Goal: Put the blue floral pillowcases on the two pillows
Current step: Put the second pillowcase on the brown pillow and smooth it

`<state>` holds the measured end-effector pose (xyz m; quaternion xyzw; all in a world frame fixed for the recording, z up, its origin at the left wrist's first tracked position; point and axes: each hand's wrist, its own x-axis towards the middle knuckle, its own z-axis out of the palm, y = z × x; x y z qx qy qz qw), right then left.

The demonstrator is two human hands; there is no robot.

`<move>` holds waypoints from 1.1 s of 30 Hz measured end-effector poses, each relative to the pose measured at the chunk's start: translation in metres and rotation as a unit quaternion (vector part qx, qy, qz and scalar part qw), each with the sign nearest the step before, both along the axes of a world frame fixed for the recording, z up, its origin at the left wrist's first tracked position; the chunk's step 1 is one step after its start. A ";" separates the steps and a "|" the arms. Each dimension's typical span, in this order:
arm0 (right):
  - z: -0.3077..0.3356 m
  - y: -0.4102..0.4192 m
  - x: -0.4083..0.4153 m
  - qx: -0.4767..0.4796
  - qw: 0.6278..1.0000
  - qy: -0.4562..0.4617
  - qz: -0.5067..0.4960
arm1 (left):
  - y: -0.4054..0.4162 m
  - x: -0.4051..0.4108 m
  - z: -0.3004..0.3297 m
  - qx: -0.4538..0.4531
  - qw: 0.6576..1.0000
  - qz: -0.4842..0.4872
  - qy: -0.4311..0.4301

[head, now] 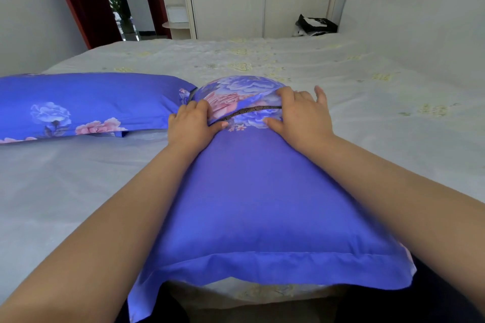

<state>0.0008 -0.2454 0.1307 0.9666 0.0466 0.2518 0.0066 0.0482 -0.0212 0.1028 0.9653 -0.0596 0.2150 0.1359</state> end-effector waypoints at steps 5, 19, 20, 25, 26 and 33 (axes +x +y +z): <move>-0.015 -0.004 0.006 0.043 0.992 -0.112 -0.038 | 0.001 -0.007 -0.010 -0.027 0.994 0.002 -0.101; -0.071 -0.062 -0.032 0.215 0.962 -0.140 -0.094 | 0.021 -0.042 -0.062 -0.079 0.953 -0.116 -0.267; -0.072 -0.067 -0.033 0.242 0.955 -0.111 -0.130 | 0.022 -0.042 -0.065 -0.097 0.957 -0.096 -0.256; -0.084 -0.090 -0.041 0.309 0.922 0.050 -0.225 | 0.032 -0.042 -0.071 -0.182 0.966 0.069 -0.172; -0.088 -0.092 -0.043 0.314 0.919 0.066 -0.228 | 0.034 -0.043 -0.073 -0.190 0.965 0.087 -0.157; -0.073 -0.096 -0.034 0.442 0.875 0.092 -0.175 | 0.047 -0.041 -0.073 -0.306 0.942 0.135 0.022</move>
